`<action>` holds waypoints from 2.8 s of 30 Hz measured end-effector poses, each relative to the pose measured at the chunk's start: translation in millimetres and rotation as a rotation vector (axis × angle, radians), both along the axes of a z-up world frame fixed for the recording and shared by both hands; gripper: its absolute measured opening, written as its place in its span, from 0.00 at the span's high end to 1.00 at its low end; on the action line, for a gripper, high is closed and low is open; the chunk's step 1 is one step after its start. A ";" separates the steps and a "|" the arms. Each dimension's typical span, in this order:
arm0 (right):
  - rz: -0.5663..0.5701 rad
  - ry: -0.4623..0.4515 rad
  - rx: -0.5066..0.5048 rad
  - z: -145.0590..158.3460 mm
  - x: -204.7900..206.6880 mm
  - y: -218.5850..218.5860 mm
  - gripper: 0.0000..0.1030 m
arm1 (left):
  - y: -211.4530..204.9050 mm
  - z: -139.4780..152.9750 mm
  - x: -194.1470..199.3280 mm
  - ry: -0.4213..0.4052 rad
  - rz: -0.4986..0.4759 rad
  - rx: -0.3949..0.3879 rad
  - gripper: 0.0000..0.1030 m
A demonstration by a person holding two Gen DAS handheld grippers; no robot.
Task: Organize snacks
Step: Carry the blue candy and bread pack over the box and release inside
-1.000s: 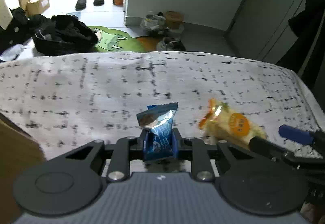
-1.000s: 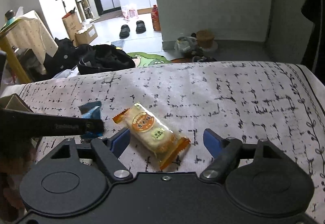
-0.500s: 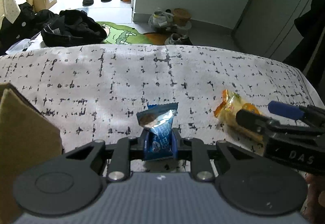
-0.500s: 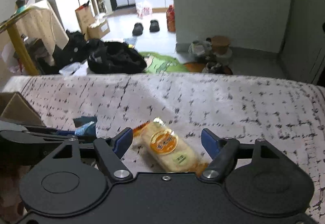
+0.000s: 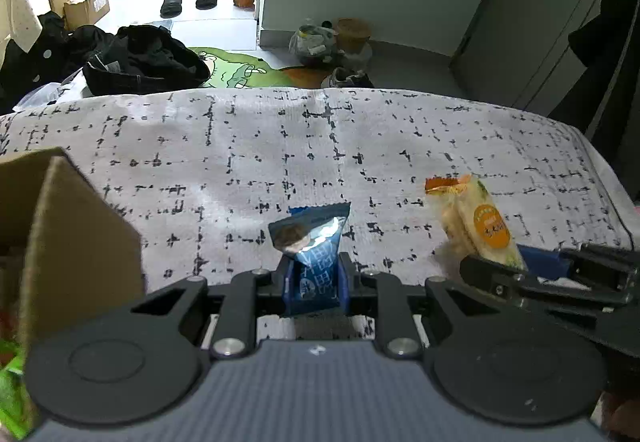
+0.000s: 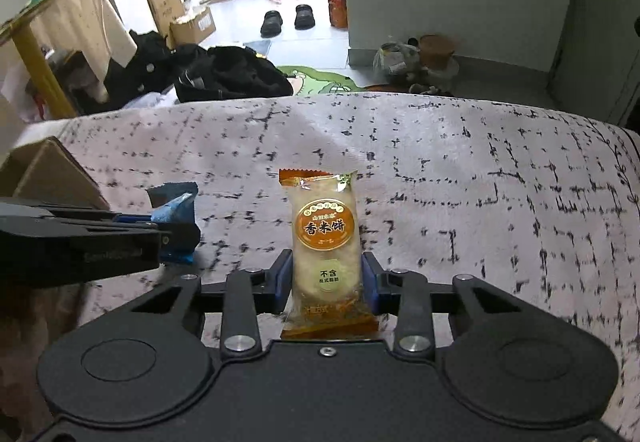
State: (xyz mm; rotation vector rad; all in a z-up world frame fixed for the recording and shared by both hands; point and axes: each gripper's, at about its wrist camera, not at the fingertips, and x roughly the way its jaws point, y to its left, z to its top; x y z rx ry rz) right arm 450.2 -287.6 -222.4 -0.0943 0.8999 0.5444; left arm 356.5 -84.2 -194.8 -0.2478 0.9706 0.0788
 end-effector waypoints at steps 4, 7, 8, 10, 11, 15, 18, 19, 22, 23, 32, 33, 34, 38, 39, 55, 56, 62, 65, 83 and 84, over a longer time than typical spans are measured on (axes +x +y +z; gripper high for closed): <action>-0.040 0.010 0.066 11.9 -10.1 -5.7 0.66 | 2.6 21.5 -14.8 -0.038 -0.021 -0.007 0.80; -0.051 0.007 0.104 22.3 -18.9 -7.2 0.66 | 6.9 34.9 -26.4 -0.054 -0.019 -0.031 0.80; -0.054 0.006 0.115 25.8 -21.1 -6.7 0.66 | 6.7 39.7 -31.1 -0.067 -0.024 -0.026 0.80; -0.059 0.004 0.135 33.9 -25.7 -4.5 0.66 | 7.5 48.7 -39.2 -0.086 -0.031 -0.022 0.80; -0.062 0.005 0.147 37.7 -27.8 -3.7 0.66 | 8.0 52.9 -42.9 -0.094 -0.033 -0.023 0.80; -0.087 0.059 0.228 52.2 -34.2 -2.4 0.66 | 12.7 69.0 -59.3 -0.137 -0.026 -0.012 0.80; -0.081 0.065 0.263 64.9 -41.7 2.6 0.66 | 19.4 82.7 -72.1 -0.166 -0.009 -0.027 0.80; -0.073 0.063 0.267 68.1 -43.8 5.1 0.66 | 21.5 87.7 -75.4 -0.178 -0.005 -0.031 0.80; -0.059 0.061 0.289 76.2 -51.3 11.9 0.66 | 27.0 104.9 -86.2 -0.223 0.004 -0.022 0.80; -0.054 0.057 0.294 79.3 -53.6 15.0 0.66 | 29.0 109.5 -89.0 -0.235 0.009 -0.023 0.80; -0.059 0.021 0.303 98.4 -72.1 33.6 0.66 | 53.2 140.8 -116.7 -0.303 0.061 -0.026 0.80; -0.060 0.017 0.305 100.4 -74.0 35.9 0.66 | 56.0 143.3 -120.5 -0.308 0.065 -0.026 0.80; -0.060 0.014 0.308 102.4 -76.2 38.0 0.66 | 58.8 145.5 -123.3 -0.311 0.069 -0.028 0.80; -0.051 0.014 0.334 109.8 -87.3 47.1 0.66 | 73.2 152.9 -137.4 -0.327 0.092 -0.028 0.80; -0.046 0.015 0.340 110.9 -89.4 49.7 0.66 | 77.3 153.7 -140.2 -0.329 0.100 -0.028 0.80; 0.034 0.058 0.356 108.8 -125.3 92.6 0.66 | 141.0 121.5 -185.1 -0.276 0.271 -0.032 0.80; 0.038 0.060 0.357 109.1 -126.9 94.3 0.66 | 144.0 120.6 -187.9 -0.271 0.281 -0.034 0.80; 0.068 0.076 0.348 103.5 -136.0 111.5 0.66 | 158.8 112.0 -200.9 -0.252 0.319 -0.061 0.80; 0.083 0.091 0.339 97.0 -141.2 121.2 0.66 | 163.7 108.2 -205.5 -0.243 0.327 -0.075 0.80; -0.005 0.100 0.275 90.1 -143.3 105.7 0.25 | 153.3 86.4 -200.7 -0.215 0.240 -0.166 0.80; -0.008 0.100 0.274 89.9 -142.8 102.8 0.25 | 151.0 87.4 -200.9 -0.227 0.227 -0.175 0.76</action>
